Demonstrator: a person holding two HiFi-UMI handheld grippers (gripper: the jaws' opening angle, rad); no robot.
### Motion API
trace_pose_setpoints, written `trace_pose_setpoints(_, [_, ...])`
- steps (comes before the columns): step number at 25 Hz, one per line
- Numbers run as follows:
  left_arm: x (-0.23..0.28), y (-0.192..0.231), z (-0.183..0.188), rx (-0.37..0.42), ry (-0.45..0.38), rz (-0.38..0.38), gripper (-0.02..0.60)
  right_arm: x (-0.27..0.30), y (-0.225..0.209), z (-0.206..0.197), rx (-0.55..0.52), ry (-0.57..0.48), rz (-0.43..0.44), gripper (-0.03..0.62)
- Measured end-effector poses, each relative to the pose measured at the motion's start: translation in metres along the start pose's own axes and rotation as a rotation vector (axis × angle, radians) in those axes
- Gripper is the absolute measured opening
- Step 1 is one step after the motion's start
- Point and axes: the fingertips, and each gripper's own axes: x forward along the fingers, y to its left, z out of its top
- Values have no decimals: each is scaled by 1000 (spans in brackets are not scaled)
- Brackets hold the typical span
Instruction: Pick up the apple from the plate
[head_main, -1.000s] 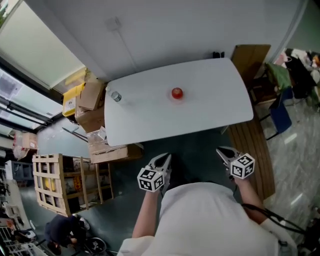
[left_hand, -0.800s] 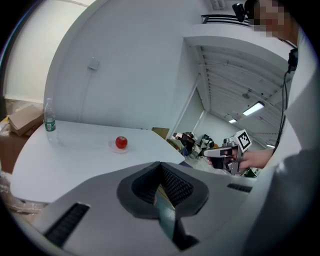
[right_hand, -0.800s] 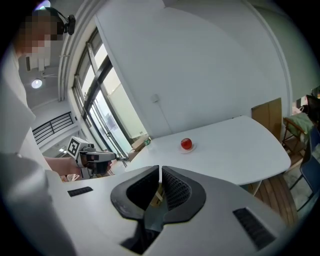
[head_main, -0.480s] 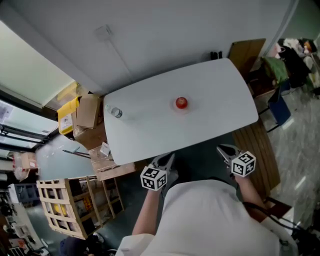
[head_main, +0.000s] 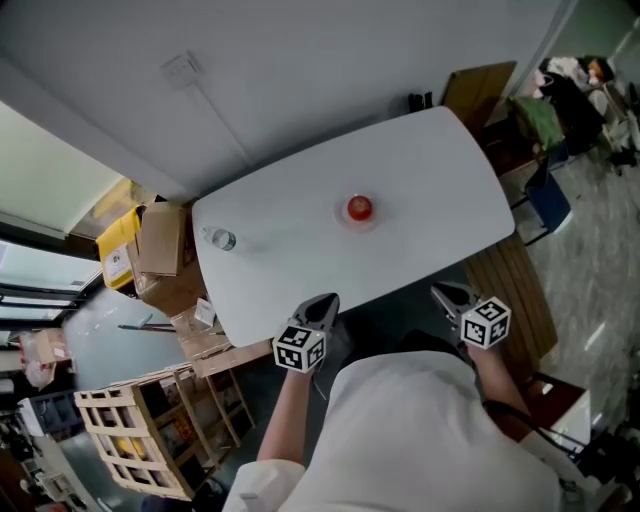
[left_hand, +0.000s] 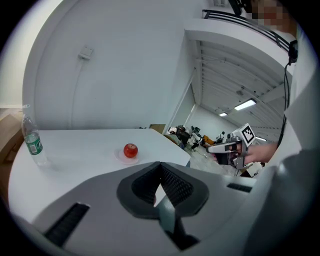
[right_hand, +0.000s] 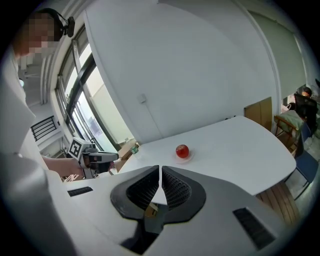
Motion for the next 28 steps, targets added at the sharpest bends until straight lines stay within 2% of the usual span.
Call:
trace_pose_setpoints(5, [11,6,7,-9,1,6,2,-4,-16,5,-1,19,-21,40])
trace_pose_setpoints(10, [27,0,6,-5,20,19,2,1,-32,17,-18,25,-7,40])
trace_pose_setpoints(15, [47,-6,16,-27,-11,69,2,15,-46,30,-23,53,61,40])
trace_pose_setpoints(21, [72,-11,43,-79,-123,110,2,35,-64,55,-63,99,153,40])
trace_pose_setpoints(28, [99,3,56,-112,-141,203,5,54,-88,73,-83,144,232,40])
